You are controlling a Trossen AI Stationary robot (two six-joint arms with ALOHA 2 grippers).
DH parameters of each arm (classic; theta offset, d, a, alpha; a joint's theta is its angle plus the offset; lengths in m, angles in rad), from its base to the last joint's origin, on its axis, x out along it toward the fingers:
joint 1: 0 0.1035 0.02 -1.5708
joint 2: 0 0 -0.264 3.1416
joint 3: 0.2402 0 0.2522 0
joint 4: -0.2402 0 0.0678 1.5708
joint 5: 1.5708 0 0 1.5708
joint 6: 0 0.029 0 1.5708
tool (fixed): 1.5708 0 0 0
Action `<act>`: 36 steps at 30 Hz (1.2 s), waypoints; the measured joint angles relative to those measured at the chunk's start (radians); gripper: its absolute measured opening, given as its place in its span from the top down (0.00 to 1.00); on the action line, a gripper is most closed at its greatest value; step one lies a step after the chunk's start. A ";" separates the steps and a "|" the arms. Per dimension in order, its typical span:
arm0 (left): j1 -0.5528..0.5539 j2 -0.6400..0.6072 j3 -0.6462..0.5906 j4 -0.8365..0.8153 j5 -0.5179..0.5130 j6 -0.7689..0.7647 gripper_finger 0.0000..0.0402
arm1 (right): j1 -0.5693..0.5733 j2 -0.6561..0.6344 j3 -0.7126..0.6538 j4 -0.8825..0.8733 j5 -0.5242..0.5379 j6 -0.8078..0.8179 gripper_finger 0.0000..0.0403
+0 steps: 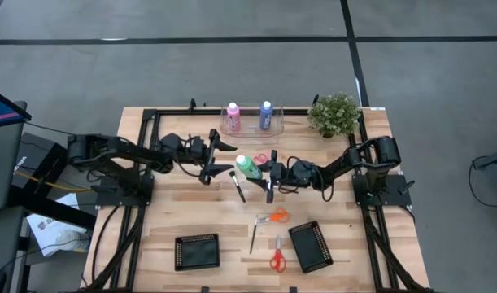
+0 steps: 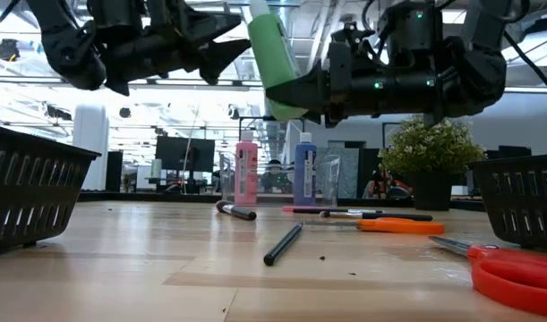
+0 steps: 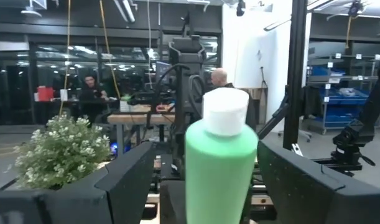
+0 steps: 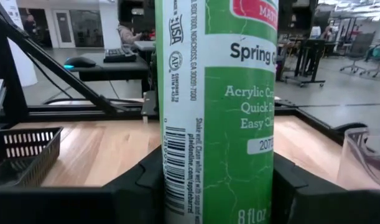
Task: Pick & Place Paint Supplies
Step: Put the green paint bottle into the transparent bin
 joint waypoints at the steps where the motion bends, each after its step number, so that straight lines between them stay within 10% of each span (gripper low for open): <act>1: -0.001 0.014 0.018 0.000 0.012 -0.005 0.31 | -0.006 0.000 0.000 -0.001 -0.009 0.002 0.62; 17: -0.003 0.160 0.177 0.009 0.091 -0.026 0.33 | -0.010 0.008 0.001 -0.030 -0.010 0.010 0.62; 30: -0.003 0.158 0.178 0.015 0.093 -0.009 0.72 | -0.010 0.008 0.001 -0.030 -0.007 0.017 0.62; 36: -0.003 0.158 0.178 0.013 0.094 0.002 0.74 | -0.010 0.008 0.000 -0.030 -0.007 0.014 0.62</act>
